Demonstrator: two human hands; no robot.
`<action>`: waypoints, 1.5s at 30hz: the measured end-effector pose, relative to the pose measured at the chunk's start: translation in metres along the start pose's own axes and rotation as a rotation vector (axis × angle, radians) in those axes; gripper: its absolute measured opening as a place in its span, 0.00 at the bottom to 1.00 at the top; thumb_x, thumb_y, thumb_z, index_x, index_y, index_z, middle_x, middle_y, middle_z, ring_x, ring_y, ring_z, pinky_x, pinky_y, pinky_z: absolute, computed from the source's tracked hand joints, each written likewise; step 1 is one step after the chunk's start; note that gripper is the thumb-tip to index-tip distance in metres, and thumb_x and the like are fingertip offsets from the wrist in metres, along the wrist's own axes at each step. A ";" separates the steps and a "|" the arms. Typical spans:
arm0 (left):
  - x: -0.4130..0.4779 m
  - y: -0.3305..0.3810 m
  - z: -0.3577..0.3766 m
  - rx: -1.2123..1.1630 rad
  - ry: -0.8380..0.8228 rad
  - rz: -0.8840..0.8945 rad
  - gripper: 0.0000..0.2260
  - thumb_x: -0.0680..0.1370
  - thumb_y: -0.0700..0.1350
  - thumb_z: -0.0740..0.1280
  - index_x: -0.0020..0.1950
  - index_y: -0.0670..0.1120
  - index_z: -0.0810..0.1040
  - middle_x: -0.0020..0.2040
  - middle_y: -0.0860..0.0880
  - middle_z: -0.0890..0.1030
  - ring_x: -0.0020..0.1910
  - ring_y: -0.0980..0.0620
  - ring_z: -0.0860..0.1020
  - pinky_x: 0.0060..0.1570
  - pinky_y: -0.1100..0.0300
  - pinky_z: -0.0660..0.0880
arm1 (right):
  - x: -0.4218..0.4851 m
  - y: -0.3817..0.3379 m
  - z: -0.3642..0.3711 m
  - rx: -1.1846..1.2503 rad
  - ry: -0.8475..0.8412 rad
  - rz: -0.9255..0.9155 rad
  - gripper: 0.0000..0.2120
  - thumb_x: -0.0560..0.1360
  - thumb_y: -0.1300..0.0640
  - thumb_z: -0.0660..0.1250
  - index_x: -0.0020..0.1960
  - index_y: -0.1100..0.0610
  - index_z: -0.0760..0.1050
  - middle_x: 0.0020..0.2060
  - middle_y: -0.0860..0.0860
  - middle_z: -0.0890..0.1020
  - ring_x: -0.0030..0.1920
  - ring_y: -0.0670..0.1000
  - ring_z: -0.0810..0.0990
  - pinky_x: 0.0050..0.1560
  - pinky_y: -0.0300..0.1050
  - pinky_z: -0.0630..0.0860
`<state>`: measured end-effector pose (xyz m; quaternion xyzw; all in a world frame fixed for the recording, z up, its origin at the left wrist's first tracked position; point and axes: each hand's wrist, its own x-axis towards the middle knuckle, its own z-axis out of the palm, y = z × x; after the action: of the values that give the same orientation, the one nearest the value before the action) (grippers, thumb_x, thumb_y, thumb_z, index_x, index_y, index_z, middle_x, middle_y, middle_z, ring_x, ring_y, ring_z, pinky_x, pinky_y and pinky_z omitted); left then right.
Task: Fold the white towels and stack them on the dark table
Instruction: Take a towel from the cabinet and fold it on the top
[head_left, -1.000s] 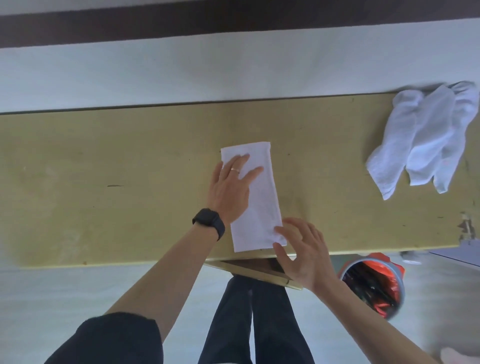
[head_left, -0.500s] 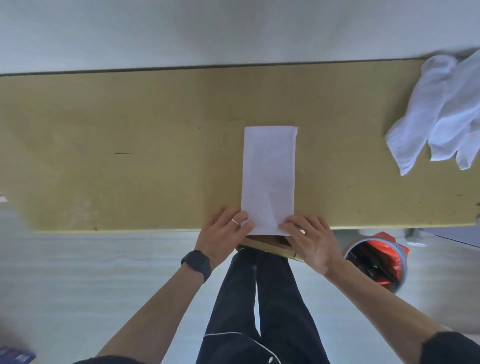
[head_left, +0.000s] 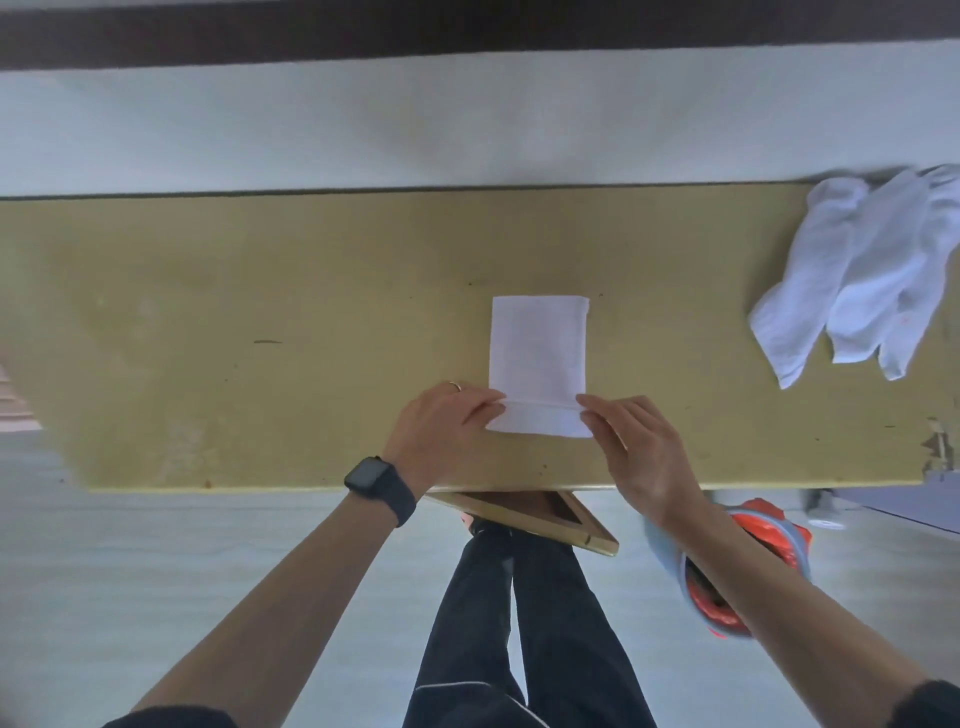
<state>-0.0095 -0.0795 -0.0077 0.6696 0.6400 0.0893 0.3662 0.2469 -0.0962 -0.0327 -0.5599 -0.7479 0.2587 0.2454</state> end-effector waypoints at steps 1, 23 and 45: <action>0.013 0.003 -0.009 -0.049 -0.019 -0.031 0.12 0.82 0.52 0.63 0.62 0.52 0.82 0.48 0.53 0.82 0.50 0.52 0.78 0.53 0.55 0.75 | 0.016 -0.001 -0.002 0.014 0.003 0.027 0.12 0.81 0.58 0.65 0.61 0.59 0.81 0.45 0.49 0.84 0.44 0.50 0.77 0.49 0.38 0.74; 0.134 0.008 -0.009 -0.072 0.090 -0.288 0.11 0.82 0.51 0.61 0.58 0.56 0.82 0.50 0.54 0.83 0.49 0.50 0.80 0.48 0.53 0.78 | 0.146 0.036 0.026 0.010 -0.079 0.482 0.08 0.81 0.53 0.63 0.56 0.53 0.79 0.46 0.51 0.84 0.46 0.54 0.80 0.46 0.44 0.73; 0.101 0.043 0.002 0.254 -0.211 -0.333 0.08 0.73 0.48 0.62 0.51 0.49 0.72 0.49 0.52 0.75 0.49 0.49 0.73 0.43 0.56 0.68 | 0.137 0.027 0.008 0.081 -0.001 0.696 0.18 0.72 0.38 0.69 0.59 0.43 0.78 0.51 0.42 0.80 0.55 0.50 0.76 0.56 0.48 0.73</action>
<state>0.0420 0.0165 -0.0186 0.6010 0.7060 -0.1242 0.3536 0.2261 0.0417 -0.0464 -0.7709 -0.5016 0.3565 0.1644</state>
